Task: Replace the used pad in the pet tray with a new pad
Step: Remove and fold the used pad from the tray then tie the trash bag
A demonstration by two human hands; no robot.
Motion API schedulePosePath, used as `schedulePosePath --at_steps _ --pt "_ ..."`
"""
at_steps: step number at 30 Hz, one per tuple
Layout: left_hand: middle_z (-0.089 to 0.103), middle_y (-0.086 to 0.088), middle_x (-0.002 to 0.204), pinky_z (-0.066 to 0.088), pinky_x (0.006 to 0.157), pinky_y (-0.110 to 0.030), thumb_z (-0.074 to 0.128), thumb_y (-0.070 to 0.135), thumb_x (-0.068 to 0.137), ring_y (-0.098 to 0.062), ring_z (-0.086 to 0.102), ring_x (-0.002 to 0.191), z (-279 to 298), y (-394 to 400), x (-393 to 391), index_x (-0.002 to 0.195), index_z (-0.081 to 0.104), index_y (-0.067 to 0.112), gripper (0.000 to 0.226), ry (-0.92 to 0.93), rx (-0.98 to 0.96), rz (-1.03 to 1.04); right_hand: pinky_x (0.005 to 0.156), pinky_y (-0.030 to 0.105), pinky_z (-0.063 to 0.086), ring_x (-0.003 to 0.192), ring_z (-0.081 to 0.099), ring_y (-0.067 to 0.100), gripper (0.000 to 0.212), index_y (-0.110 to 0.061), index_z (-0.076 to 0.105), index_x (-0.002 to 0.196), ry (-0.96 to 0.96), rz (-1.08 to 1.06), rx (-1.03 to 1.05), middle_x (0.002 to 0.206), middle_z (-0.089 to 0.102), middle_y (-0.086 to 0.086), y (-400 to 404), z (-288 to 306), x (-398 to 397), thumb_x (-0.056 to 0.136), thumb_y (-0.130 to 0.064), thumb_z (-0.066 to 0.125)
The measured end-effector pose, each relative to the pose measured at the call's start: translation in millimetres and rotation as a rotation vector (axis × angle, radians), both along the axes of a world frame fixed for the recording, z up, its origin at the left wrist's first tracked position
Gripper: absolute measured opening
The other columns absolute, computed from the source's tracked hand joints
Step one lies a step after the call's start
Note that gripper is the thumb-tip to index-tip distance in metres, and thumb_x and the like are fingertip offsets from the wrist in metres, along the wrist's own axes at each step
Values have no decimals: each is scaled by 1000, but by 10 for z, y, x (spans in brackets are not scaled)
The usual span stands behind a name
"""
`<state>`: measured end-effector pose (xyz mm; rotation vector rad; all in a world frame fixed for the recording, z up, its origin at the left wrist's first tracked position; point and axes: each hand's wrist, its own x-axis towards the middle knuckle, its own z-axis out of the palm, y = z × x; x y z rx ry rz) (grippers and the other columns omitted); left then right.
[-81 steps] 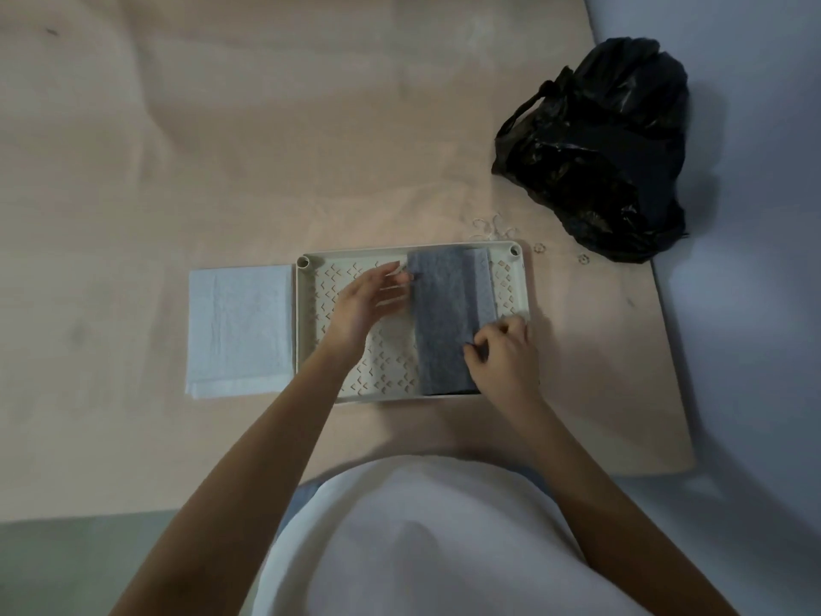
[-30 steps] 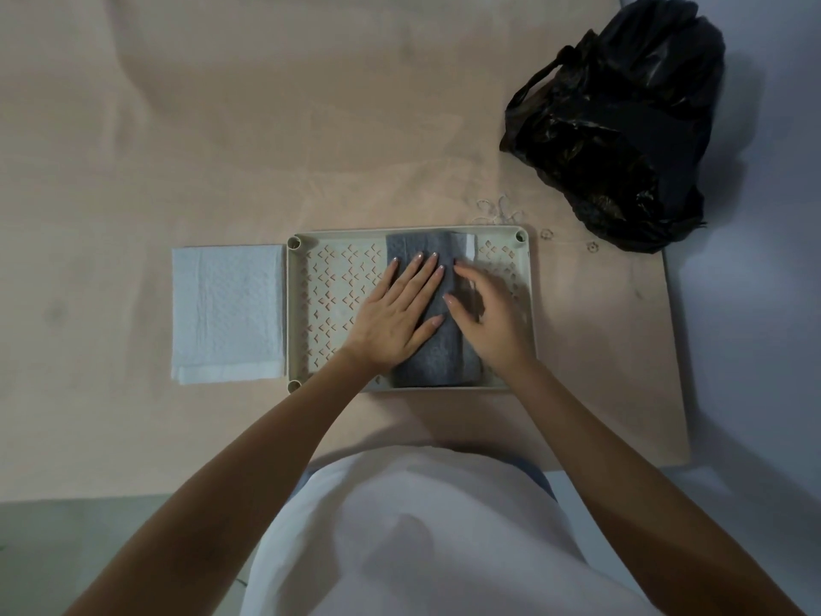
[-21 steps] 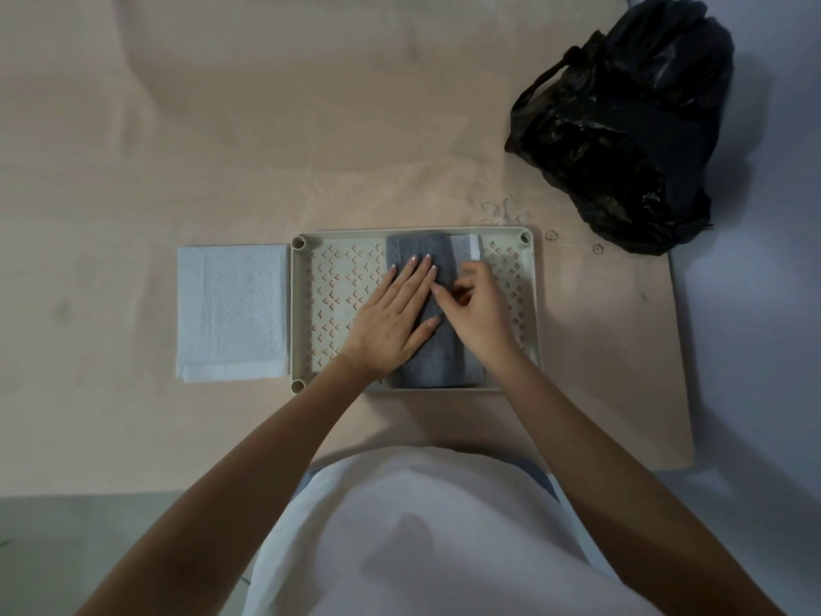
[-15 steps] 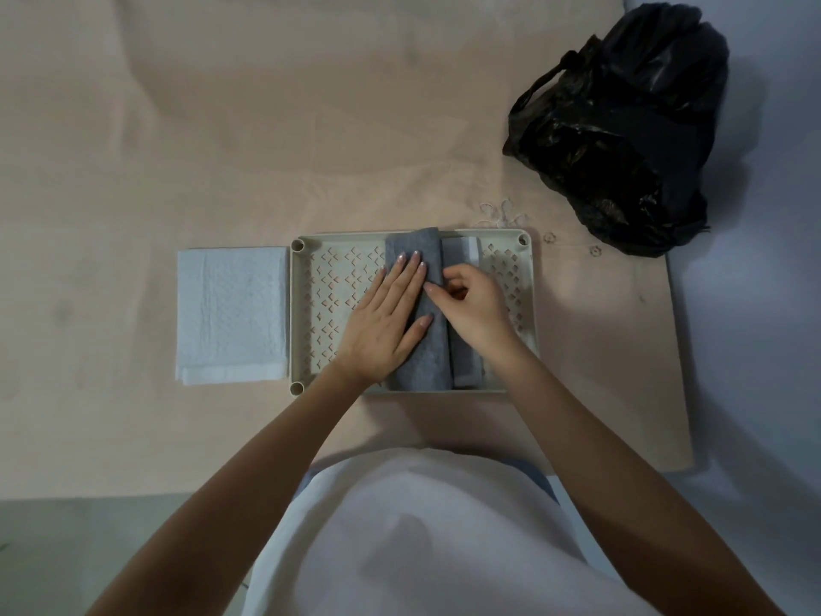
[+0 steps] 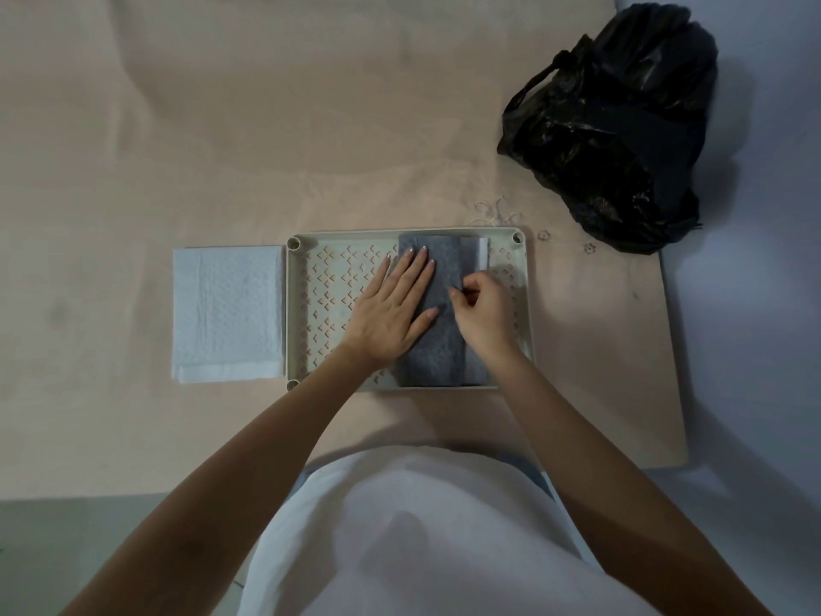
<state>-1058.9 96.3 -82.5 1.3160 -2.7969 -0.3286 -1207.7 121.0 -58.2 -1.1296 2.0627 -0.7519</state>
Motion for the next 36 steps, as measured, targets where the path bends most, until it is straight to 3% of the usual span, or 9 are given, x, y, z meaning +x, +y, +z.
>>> schedulePosePath --at_steps 3,5,8,11,15,24,28,31,36 --pt "26 -14 154 11 119 -43 22 46 98 -26 20 144 -13 9 -21 147 28 6 64 -18 -22 -8 73 28 45 86 62 26 15 -1 58 98 -17 -47 29 95 63 12 -5 7 8 87 -9 64" --pt "27 -14 154 12 118 -44 23 46 98 -27 22 144 -26 19 -35 147 29 6 64 -39 -25 -2 79 34 47 95 59 28 23 -3 54 106 107 -4 45 108 59 14 13 30 17 86 -11 62" --pt "31 -14 152 18 117 -46 25 46 97 -27 26 142 -40 26 -47 145 33 5 63 -54 -37 11 95 40 41 123 47 31 38 -6 52 125 546 269 -50 137 46 15 74 57 0 90 -22 55" --pt "32 -15 151 24 115 -48 26 45 97 -28 28 141 -58 38 -49 144 35 4 63 -69 -41 4 118 39 10 146 11 25 55 -5 21 148 745 668 -70 158 14 12 68 -9 -63 101 -33 31" --pt "29 -14 153 23 115 -50 27 46 97 -28 24 143 -74 39 -55 145 32 4 64 -42 -1 25 119 42 -3 146 -9 20 60 -9 -4 149 865 806 117 159 -7 8 24 -181 -222 101 -40 11" --pt "19 -11 156 8 120 -45 17 50 96 -24 13 146 -26 40 10 149 22 8 67 -103 6 29 120 40 -3 147 -6 21 63 -8 -4 148 903 826 103 159 -4 10 13 -232 -184 97 -43 3" --pt "19 -12 156 12 119 -46 16 50 96 -25 14 145 -3 68 285 148 21 8 67 -106 -5 65 119 40 -5 147 -6 22 63 -8 -1 148 870 874 39 159 -1 10 -27 -227 87 96 -43 1" --pt "23 -15 154 14 119 -46 24 49 97 -28 18 144 30 15 427 147 28 6 66 -114 -43 48 119 42 -7 147 -5 23 61 -8 -4 146 922 880 15 159 -1 11 -40 -245 208 96 -43 3" --pt "19 -15 156 7 120 -41 19 47 99 -25 13 146 52 -112 366 148 17 2 67 -105 5 87 119 41 -5 147 1 25 63 -1 7 147 940 932 -21 158 3 15 -55 -226 198 98 -40 12"
